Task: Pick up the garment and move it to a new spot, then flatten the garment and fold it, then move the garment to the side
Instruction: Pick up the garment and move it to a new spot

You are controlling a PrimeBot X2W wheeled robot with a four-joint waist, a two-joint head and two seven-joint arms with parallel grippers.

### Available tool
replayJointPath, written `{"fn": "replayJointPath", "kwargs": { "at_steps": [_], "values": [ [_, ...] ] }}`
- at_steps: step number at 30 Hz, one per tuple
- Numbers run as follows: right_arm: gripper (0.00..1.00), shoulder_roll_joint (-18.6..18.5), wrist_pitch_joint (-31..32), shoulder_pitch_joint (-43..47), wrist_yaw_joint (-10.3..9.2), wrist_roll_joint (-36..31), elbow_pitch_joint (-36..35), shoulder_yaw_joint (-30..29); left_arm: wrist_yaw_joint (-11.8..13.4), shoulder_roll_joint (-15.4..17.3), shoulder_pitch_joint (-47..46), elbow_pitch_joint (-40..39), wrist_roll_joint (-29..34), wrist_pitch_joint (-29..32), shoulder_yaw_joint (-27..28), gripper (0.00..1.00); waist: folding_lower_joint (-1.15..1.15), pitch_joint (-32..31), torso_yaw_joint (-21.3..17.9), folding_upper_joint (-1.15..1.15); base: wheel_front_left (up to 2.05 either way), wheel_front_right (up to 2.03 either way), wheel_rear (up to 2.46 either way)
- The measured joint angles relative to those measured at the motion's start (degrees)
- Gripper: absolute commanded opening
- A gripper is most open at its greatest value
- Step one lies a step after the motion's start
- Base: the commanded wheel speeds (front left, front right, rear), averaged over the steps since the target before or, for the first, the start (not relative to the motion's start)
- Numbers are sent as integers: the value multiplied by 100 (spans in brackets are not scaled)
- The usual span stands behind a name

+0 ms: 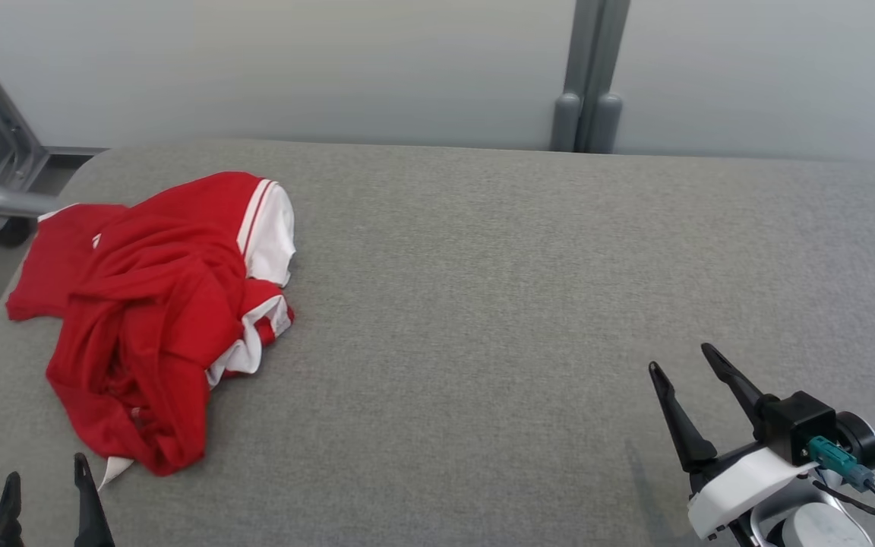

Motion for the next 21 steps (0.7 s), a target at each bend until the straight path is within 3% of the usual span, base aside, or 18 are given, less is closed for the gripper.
{"fn": "replayJointPath", "kwargs": {
  "at_steps": [13,21],
  "values": [
    [100,145,0,2,49,49,158,94,-110,-16,175,36,16,0,235,100,0,-234,1058,0,0,0,0],
    [100,185,0,91,49,46,172,115,-111,-4,302,-4,-2,0,470,100,0,-382,1091,0,0,0,0]
  ]
}}
